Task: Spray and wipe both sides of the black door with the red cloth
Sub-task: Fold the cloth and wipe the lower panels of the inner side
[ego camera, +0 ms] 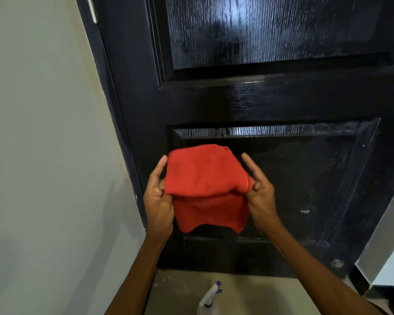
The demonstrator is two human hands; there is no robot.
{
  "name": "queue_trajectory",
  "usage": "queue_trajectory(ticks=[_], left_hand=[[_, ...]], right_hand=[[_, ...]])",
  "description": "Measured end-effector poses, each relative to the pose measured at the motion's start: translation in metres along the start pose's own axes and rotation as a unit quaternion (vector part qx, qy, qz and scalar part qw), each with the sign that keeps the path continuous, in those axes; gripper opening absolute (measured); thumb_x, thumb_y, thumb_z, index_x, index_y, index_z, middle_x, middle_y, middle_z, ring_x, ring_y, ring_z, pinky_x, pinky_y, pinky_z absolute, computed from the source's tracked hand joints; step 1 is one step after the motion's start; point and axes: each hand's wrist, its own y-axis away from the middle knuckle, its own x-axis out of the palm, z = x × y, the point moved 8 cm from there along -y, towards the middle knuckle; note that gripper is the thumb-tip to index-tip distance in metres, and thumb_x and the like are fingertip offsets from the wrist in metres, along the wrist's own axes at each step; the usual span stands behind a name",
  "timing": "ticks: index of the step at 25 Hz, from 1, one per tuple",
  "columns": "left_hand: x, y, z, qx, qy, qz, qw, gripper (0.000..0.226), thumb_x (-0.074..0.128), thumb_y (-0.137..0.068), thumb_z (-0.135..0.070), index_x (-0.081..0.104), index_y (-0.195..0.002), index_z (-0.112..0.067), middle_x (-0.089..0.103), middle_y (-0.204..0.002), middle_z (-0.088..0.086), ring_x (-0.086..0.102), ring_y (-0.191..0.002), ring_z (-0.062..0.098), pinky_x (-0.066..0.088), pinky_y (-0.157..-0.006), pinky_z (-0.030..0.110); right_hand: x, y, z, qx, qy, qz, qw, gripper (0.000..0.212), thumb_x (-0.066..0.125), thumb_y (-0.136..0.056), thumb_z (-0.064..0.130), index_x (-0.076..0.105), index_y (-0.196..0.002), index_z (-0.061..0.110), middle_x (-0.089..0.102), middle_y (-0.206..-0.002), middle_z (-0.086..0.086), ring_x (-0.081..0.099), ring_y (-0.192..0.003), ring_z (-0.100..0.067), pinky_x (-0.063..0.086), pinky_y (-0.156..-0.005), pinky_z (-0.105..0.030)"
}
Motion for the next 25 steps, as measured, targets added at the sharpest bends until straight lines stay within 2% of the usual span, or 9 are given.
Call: queue_trajectory(ticks=[2, 4, 8, 10, 12, 14, 17, 20, 25], left_hand=[[-0.002, -0.007, -0.010, 0.026, -0.005, -0.008, 1.000, 0.059, 0.052, -0.099, 0.009, 0.061, -0.135, -0.037, 0.062, -0.080, -0.006, 0.054, -0.077, 0.016, 0.049, -0.080, 0.023], [-0.004, -0.008, -0.012, 0.051, -0.058, 0.005, 0.997, 0.071, 0.050, -0.098, 0.013, 0.061, -0.131, -0.049, 0.051, -0.069, 0.001, 0.050, -0.071, 0.007, 0.047, -0.077, 0.019], [0.000, -0.007, -0.020, 0.107, -0.206, 0.042, 0.972, 0.077, 0.044, -0.097, -0.008, 0.025, -0.148, -0.062, 0.062, -0.094, -0.013, 0.056, -0.073, 0.006, 0.052, -0.077, 0.033], [0.007, -0.011, -0.040, 0.156, -0.285, 0.054, 0.944, 0.083, 0.039, -0.095, -0.011, 0.007, -0.151, -0.063, 0.056, -0.095, 0.002, 0.049, -0.075, 0.008, 0.051, -0.076, 0.033], [0.019, -0.003, -0.082, 0.308, -0.362, 0.044, 0.879, 0.080, 0.036, -0.097, -0.013, -0.001, -0.156, -0.053, 0.045, -0.088, 0.008, 0.039, -0.079, 0.011, 0.042, -0.074, 0.025], [0.042, 0.029, -0.126, 0.487, -0.420, 0.049, 0.764, 0.065, 0.035, -0.104, -0.019, 0.008, -0.160, -0.038, 0.042, -0.094, 0.010, 0.039, -0.084, 0.020, 0.038, -0.076, 0.030], [0.076, 0.048, -0.150, 0.457, -0.363, 0.152, 0.798, 0.053, 0.067, -0.094, -0.020, 0.054, -0.134, -0.051, 0.049, -0.094, -0.004, 0.051, -0.083, 0.014, 0.043, -0.074, 0.027], [0.084, 0.072, -0.130, 0.561, -0.426, 0.140, 0.696, 0.051, 0.060, -0.083, -0.008, 0.057, -0.127, -0.032, 0.036, -0.095, -0.001, 0.041, -0.087, 0.018, 0.037, -0.077, 0.029], [0.025, 0.019, -0.063, 0.208, -0.322, 0.063, 0.921, 0.062, 0.043, -0.087, -0.001, 0.057, -0.130, -0.043, 0.055, -0.103, -0.007, 0.056, -0.087, 0.009, 0.049, -0.078, 0.025]], right_hand=[[0.005, 0.000, 0.000, -0.016, 0.000, -0.023, 1.000, 0.054, 0.062, -0.093, -0.012, 0.063, -0.134, 0.023, 0.072, -0.127, -0.005, 0.069, -0.112, -0.017, 0.054, -0.094, -0.031], [0.008, 0.002, 0.000, -0.022, 0.015, -0.045, 0.999, 0.050, 0.059, -0.095, -0.013, 0.063, -0.131, 0.022, 0.072, -0.126, -0.001, 0.069, -0.112, -0.016, 0.054, -0.092, -0.028], [0.014, -0.001, 0.004, -0.035, 0.051, -0.061, 0.996, 0.048, 0.055, -0.097, -0.013, 0.060, -0.130, 0.021, 0.071, -0.124, 0.014, 0.065, -0.118, -0.008, 0.050, -0.099, -0.023], [0.017, -0.002, 0.022, -0.083, 0.067, -0.065, 0.992, 0.053, 0.051, -0.096, -0.016, 0.060, -0.126, 0.027, 0.070, -0.123, 0.018, 0.065, -0.118, -0.005, 0.048, -0.100, -0.021], [0.017, 0.006, 0.054, -0.202, 0.137, -0.072, 0.967, 0.054, 0.050, -0.097, -0.007, 0.058, -0.118, 0.042, 0.066, -0.116, 0.026, 0.063, -0.109, 0.001, 0.046, -0.097, -0.017], [0.015, 0.014, 0.071, -0.272, 0.153, -0.091, 0.946, 0.052, 0.050, -0.094, 0.003, 0.054, -0.112, 0.052, 0.060, -0.109, 0.030, 0.059, -0.099, 0.005, 0.046, -0.090, -0.016], [0.021, 0.011, 0.047, -0.171, 0.018, -0.113, 0.979, 0.055, 0.064, -0.090, -0.004, 0.051, -0.113, 0.044, 0.063, -0.104, 0.023, 0.060, -0.093, 0.000, 0.051, -0.083, -0.024], [0.035, 0.005, 0.003, 0.075, -0.117, -0.103, 0.985, 0.031, 0.063, -0.093, 0.010, 0.060, -0.118, 0.028, 0.071, -0.109, -0.005, 0.068, -0.091, -0.016, 0.059, -0.079, -0.031], [0.020, -0.003, -0.013, 0.202, -0.091, 0.003, 0.975, 0.053, 0.046, -0.076, -0.013, 0.071, -0.116, 0.011, 0.074, -0.107, -0.014, 0.067, -0.088, -0.022, 0.056, -0.070, -0.029]])
